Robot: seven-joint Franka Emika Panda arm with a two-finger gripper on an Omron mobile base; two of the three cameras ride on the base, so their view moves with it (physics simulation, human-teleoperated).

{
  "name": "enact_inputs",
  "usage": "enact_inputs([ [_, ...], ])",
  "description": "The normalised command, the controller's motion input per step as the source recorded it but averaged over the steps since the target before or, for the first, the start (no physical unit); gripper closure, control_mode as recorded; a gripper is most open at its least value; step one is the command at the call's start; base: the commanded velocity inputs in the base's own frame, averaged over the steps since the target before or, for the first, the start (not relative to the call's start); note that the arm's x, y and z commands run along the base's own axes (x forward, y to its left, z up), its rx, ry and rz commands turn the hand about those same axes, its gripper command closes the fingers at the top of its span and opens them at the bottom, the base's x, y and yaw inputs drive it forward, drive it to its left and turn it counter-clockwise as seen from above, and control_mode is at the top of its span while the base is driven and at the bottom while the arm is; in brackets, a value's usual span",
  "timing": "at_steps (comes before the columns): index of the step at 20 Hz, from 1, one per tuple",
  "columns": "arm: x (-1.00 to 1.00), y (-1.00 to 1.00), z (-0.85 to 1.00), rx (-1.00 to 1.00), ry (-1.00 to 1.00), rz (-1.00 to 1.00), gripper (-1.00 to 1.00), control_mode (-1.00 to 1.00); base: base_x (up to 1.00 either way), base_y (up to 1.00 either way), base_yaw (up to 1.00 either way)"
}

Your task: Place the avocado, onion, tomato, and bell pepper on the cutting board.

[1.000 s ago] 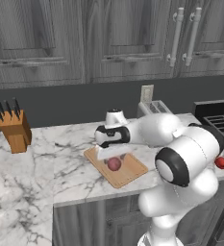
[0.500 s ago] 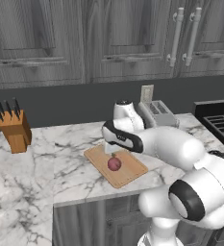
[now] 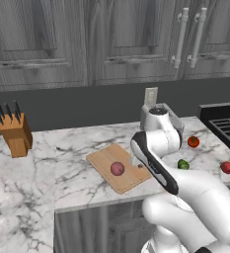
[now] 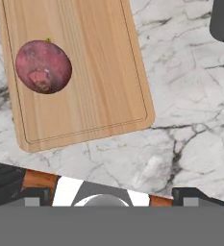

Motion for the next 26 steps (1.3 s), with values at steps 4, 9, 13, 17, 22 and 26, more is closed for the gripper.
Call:
enact_inputs([
  [4,-0.35,-0.70,0.14,0.00,0.00,-0.03,-1.00,-1.00,0.00,0.00,0.00],
  [9,-0.03,-0.75,0.02,0.00,0.00,-0.04,-1.00,-1.00,0.00,0.00,0.00],
  [13,0.00,-0.75,0.00,0.00,0.06,-0.06,-1.00,-1.00,0.00,0.00,0.00],
  [17,0.07,-0.67,0.02,0.00,0.12,-0.08,-1.00,-1.00,0.00,0.00,0.00],
  [22,0.17,-0.42,0.14,0.00,0.09,-0.04,-1.00,-1.00,0.00,0.00,0.00],
  [26,0.18,-0.26,0.31,0.00,0.03,0.00,-1.00,-1.00,0.00,0.00,0.00],
])
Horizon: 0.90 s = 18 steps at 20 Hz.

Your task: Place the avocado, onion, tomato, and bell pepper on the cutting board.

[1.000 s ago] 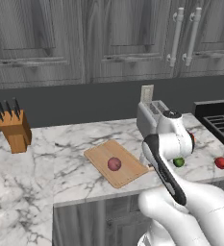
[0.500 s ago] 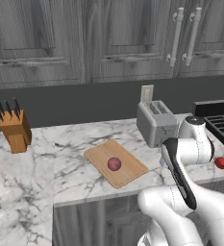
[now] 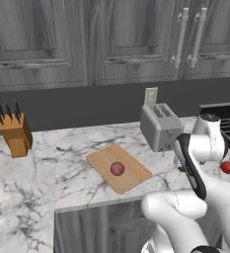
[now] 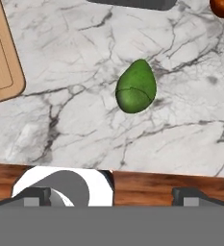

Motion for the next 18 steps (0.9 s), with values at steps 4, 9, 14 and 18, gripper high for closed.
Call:
enact_inputs([
  [4,0.16,-0.18,0.19,0.00,0.01,0.00,-1.00,-1.00,0.00,0.00,0.00],
  [9,0.12,-0.03,0.01,0.00,0.00,0.00,-1.00,-1.00,0.00,0.00,0.00],
  [14,0.14,0.00,0.00,0.00,0.00,0.00,-1.00,-1.00,0.00,0.00,0.00],
  [18,0.23,0.00,-0.05,0.00,0.06,0.00,-1.00,-1.00,0.00,0.00,0.00],
])
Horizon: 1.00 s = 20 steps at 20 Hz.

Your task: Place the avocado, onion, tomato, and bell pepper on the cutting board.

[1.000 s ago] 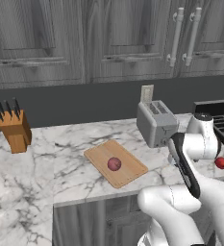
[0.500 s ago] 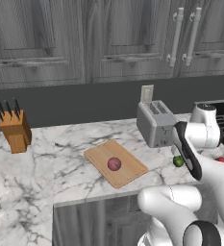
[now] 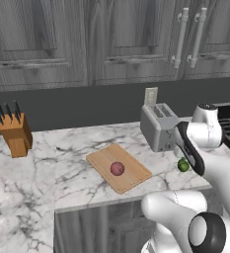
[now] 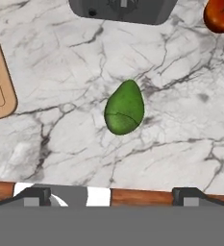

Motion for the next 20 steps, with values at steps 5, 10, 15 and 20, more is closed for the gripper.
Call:
enact_inputs([
  [5,0.23,0.00,-0.14,0.00,0.10,0.00,-1.00,-1.00,0.00,0.00,0.00],
  [10,0.20,0.00,-0.19,0.00,0.10,-0.02,-1.00,-1.00,0.00,0.00,0.00],
  [15,0.10,-0.01,-0.20,0.00,0.07,-0.02,-1.00,-1.00,0.00,0.00,0.00],
  [20,0.03,-0.08,-0.23,0.00,0.05,-0.02,-1.00,-1.00,0.00,0.00,0.00],
])
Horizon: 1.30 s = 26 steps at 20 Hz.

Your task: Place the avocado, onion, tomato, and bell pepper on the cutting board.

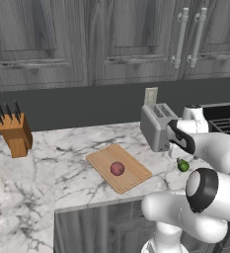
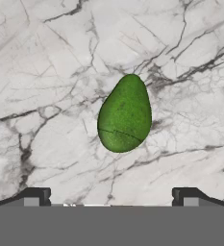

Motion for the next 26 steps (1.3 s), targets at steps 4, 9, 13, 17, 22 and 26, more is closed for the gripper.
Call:
enact_inputs([
  [4,0.05,-0.07,-0.22,0.00,0.01,-0.01,-1.00,-1.00,0.00,0.00,0.00],
  [9,0.07,-0.01,-0.17,0.00,0.00,0.00,-1.00,-1.00,0.00,0.00,0.00],
  [13,0.14,0.00,-0.18,0.00,0.00,-0.01,-1.00,-1.00,0.00,0.00,0.00],
  [17,0.18,0.00,-0.16,0.00,0.00,0.00,-1.00,-1.00,0.00,0.00,0.00],
  [22,0.23,-0.01,-0.18,0.00,0.00,-0.01,-1.00,-1.00,0.00,0.00,0.00],
  [26,0.12,-0.05,-0.19,0.00,0.00,-0.01,-1.00,-1.00,0.00,0.00,0.00],
])
